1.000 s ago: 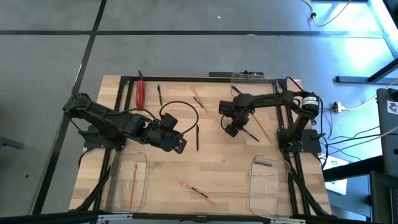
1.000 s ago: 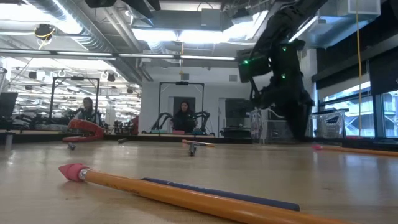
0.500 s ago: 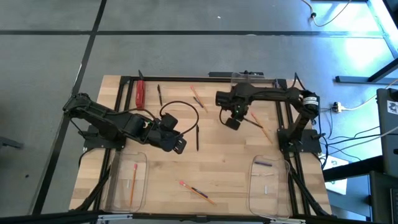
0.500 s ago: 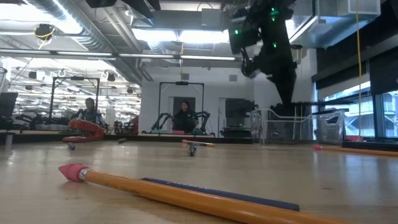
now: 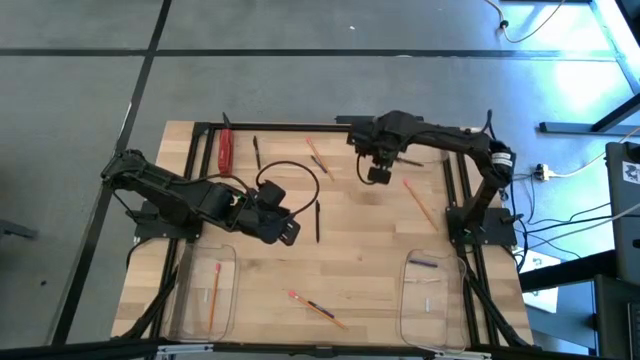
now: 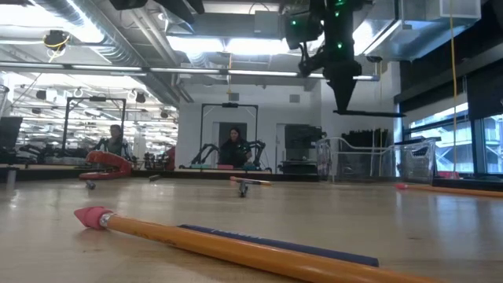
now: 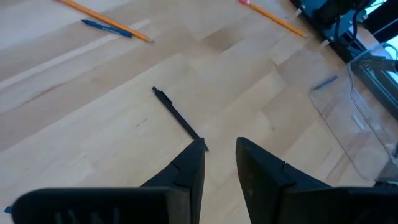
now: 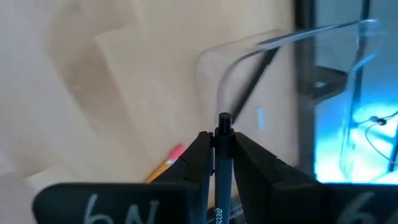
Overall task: Sort crayons/erasers/pens/pencils in bins
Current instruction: Put the black pen into the top transparent bin
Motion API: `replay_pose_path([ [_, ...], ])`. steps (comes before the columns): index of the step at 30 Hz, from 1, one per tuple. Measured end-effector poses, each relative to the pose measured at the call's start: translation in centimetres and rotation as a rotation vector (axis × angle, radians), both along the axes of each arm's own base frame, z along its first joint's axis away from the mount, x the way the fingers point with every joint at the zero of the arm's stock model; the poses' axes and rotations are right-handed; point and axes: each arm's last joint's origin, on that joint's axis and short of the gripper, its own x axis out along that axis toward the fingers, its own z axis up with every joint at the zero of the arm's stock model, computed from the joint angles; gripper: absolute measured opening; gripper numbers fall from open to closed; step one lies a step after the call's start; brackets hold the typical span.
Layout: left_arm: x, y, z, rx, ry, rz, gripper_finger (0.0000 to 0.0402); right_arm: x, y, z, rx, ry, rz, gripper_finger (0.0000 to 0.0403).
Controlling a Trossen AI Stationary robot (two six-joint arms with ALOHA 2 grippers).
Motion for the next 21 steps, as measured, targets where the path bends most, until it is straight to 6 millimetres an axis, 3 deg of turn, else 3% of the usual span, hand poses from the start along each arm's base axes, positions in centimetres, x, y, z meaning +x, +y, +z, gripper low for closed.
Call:
replay_pose_path([
  [11, 0.0, 0.2, 0.1, 0.062, -0.022, 0.041, 0.0085, -1.7, -5.9, -0.4, -0.052, -0.039, 0.061, 0.0060],
  [21, 0.0, 0.2, 0.1, 0.076, -0.028, 0.052, 0.0085, -2.9, -9.0, -0.6, 0.021, -0.141, 0.074, 0.0060],
])
